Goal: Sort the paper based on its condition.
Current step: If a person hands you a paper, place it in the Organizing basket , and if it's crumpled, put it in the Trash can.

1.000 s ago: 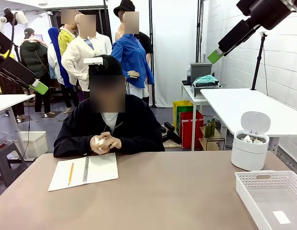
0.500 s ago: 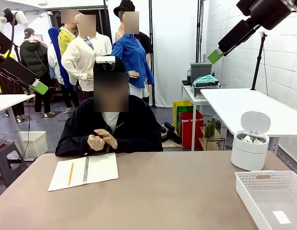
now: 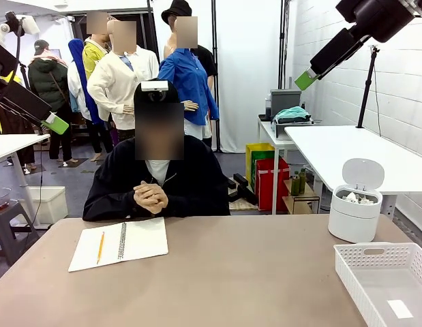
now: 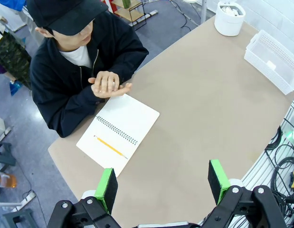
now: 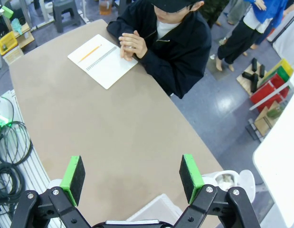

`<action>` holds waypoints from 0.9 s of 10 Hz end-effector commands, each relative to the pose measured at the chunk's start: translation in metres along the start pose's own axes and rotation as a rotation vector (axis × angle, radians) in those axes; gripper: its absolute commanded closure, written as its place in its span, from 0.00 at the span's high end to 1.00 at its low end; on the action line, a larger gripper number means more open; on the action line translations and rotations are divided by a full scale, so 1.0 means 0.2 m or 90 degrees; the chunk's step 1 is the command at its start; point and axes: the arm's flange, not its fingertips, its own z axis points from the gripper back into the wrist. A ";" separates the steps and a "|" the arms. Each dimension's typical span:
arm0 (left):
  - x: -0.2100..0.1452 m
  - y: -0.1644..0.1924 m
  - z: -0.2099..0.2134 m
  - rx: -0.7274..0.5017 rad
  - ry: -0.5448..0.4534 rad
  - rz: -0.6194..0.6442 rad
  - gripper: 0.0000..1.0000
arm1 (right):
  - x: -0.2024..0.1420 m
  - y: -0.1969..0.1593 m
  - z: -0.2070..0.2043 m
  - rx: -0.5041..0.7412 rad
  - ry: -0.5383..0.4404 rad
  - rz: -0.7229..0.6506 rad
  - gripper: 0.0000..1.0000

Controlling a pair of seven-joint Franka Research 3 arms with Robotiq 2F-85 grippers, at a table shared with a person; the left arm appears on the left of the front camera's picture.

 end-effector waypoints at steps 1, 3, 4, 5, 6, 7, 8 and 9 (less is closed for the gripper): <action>0.00 0.00 0.00 0.001 0.000 0.001 1.00 | 0.00 0.00 0.00 0.004 0.005 0.000 1.00; 0.00 0.00 0.00 0.001 0.000 0.001 1.00 | 0.00 0.00 0.00 0.004 0.005 0.000 1.00; 0.00 0.00 0.00 0.001 0.000 0.001 1.00 | 0.00 0.00 0.00 0.004 0.005 0.000 1.00; 0.00 0.00 0.00 0.001 0.000 0.001 1.00 | 0.00 0.00 0.00 0.004 0.005 0.000 1.00; 0.00 0.00 0.00 0.001 0.000 0.001 1.00 | 0.00 0.00 0.00 0.004 0.005 0.000 1.00; 0.00 0.00 0.00 0.001 0.000 0.001 1.00 | 0.00 0.00 0.00 0.004 0.005 0.000 1.00; 0.00 0.00 0.00 0.001 0.000 0.001 1.00 | 0.00 0.00 0.00 0.004 0.005 0.000 1.00; 0.00 0.00 0.00 0.001 0.000 0.001 1.00 | 0.00 0.00 0.00 0.004 0.005 0.000 1.00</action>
